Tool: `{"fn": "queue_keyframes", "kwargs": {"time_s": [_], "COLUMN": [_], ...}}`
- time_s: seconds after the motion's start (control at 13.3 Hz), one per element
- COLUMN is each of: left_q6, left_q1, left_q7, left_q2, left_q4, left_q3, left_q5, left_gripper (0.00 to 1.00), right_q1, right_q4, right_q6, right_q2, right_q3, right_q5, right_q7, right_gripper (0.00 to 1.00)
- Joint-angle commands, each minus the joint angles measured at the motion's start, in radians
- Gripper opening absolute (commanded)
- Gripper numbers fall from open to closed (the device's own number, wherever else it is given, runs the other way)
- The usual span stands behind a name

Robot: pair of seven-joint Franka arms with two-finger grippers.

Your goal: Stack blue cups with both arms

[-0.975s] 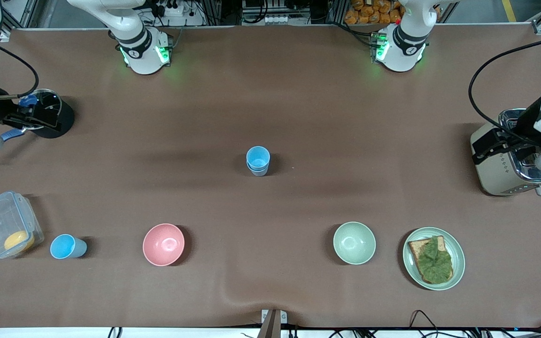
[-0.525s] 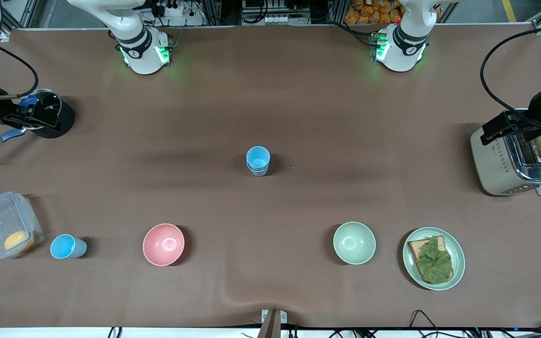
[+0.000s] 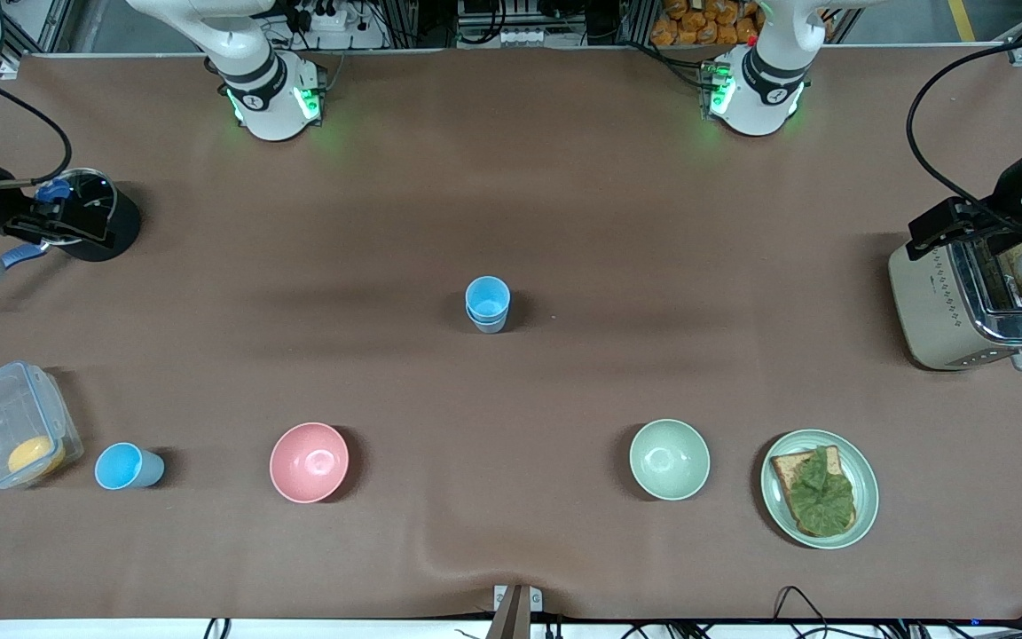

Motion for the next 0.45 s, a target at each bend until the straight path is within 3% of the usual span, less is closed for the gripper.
{"fn": "queue_keyframes", "kwargs": {"time_s": [0.0,0.38], "left_q6": [-0.002,-0.010], "left_q1": [-0.013,-0.003], "left_q7": [0.011,0.008], "left_q2": [-0.019,-0.020], "left_q4": [0.002,0.002], "left_q3": [0.019,0.017], "left_q5": [-0.006,-0.005], "left_gripper": [1.00,1.00], "right_q1": [-0.025,-0.025], "right_q4": [0.019,0.018], "right_q6": [-0.014,-0.015], "right_q2": [0.007,0.007], "right_q3": [0.017,0.016], "right_q5": [-0.002,-0.001], "right_q7": [-0.003,-0.003], "right_gripper": [1.00,1.00]}}
